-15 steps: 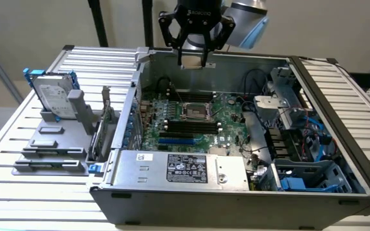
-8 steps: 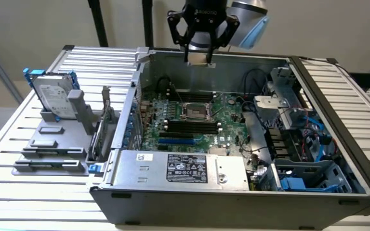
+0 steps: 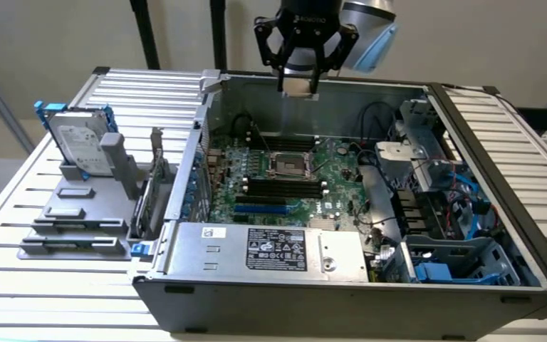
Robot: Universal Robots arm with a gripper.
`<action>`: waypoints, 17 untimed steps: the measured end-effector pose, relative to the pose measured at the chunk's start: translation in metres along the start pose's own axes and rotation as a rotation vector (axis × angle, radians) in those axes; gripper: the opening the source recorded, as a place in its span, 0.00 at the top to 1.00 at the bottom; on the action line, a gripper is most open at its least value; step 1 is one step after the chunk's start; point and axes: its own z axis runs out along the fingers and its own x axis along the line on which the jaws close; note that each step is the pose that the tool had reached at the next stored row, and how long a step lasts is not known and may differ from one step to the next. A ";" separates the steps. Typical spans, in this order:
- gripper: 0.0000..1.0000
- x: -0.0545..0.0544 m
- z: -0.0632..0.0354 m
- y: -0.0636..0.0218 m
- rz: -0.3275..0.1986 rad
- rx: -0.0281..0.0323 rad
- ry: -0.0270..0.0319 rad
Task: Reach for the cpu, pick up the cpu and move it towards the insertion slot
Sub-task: 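Pick up the cpu and move it towards the insertion slot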
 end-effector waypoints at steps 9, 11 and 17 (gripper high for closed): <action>0.45 0.000 0.0043 0.0026 0.032 -0.0150 -0.0059; 0.45 0.000 0.0052 0.0040 0.034 -0.0192 -0.0079; 0.45 -0.001 0.0071 0.0171 0.035 -0.0214 -0.0115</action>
